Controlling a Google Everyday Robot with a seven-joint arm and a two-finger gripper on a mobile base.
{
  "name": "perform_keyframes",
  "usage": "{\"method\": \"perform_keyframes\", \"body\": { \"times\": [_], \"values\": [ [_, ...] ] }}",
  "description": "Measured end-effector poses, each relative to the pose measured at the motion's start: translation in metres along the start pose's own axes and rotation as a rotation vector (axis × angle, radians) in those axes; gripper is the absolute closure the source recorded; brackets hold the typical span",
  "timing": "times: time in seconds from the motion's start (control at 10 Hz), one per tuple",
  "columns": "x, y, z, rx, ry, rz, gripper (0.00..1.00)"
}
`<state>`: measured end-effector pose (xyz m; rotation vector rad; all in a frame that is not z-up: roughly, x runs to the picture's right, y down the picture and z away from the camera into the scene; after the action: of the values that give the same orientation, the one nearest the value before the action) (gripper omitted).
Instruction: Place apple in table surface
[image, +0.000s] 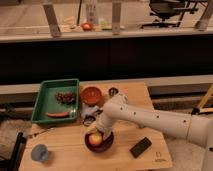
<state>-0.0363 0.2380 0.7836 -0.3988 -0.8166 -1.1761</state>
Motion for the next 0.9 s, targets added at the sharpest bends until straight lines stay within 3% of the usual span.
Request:
{"method": "perform_keyframes", "body": {
  "times": [0.1, 0.3, 0.9],
  "values": [
    [-0.001, -0.001, 0.001, -0.002, -0.003, -0.003, 0.84],
    [-0.001, 0.0, -0.004, -0.02, 0.003, -0.008, 0.99],
    [0.0, -0.013, -0.025, -0.048, 0.03, -0.045, 1.0]
  ]
}}
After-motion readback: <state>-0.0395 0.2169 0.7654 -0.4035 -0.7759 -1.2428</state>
